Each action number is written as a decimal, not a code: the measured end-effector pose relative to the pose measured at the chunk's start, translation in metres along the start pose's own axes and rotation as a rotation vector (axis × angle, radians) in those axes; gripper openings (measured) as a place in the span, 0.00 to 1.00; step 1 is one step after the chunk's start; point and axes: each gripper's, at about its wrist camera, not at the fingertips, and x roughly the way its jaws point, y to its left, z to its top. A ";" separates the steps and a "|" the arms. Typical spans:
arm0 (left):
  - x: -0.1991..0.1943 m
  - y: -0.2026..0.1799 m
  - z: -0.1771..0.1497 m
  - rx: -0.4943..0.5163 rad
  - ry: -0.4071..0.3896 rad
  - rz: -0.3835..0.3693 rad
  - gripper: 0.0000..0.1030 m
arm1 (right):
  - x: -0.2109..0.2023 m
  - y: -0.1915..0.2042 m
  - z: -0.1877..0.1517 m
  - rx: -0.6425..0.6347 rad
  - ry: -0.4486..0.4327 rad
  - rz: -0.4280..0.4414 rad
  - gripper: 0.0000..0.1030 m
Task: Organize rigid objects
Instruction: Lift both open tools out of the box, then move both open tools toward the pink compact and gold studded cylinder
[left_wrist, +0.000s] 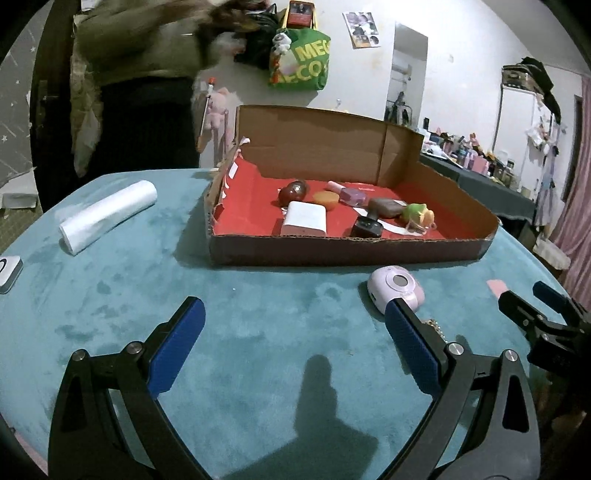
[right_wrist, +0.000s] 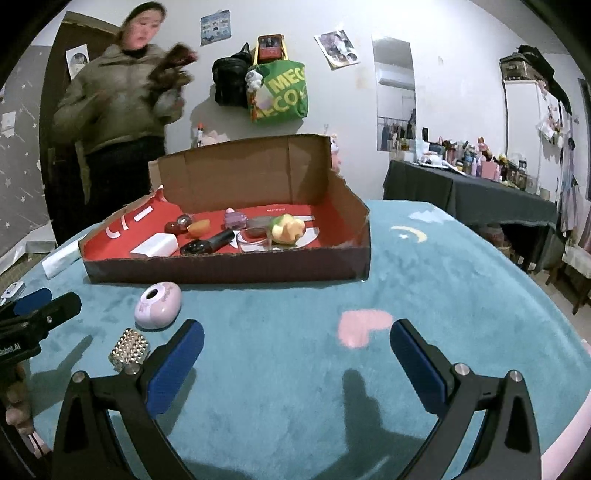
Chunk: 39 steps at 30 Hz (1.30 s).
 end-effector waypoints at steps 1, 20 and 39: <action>0.000 0.000 0.000 0.002 0.003 0.002 0.96 | 0.000 -0.001 0.000 0.002 0.003 0.001 1.00; 0.012 -0.017 -0.003 0.033 0.148 -0.017 0.96 | 0.007 -0.007 0.001 0.033 0.072 0.023 1.00; 0.034 -0.053 -0.006 0.130 0.302 -0.050 0.96 | 0.012 -0.026 0.010 0.082 0.114 0.028 1.00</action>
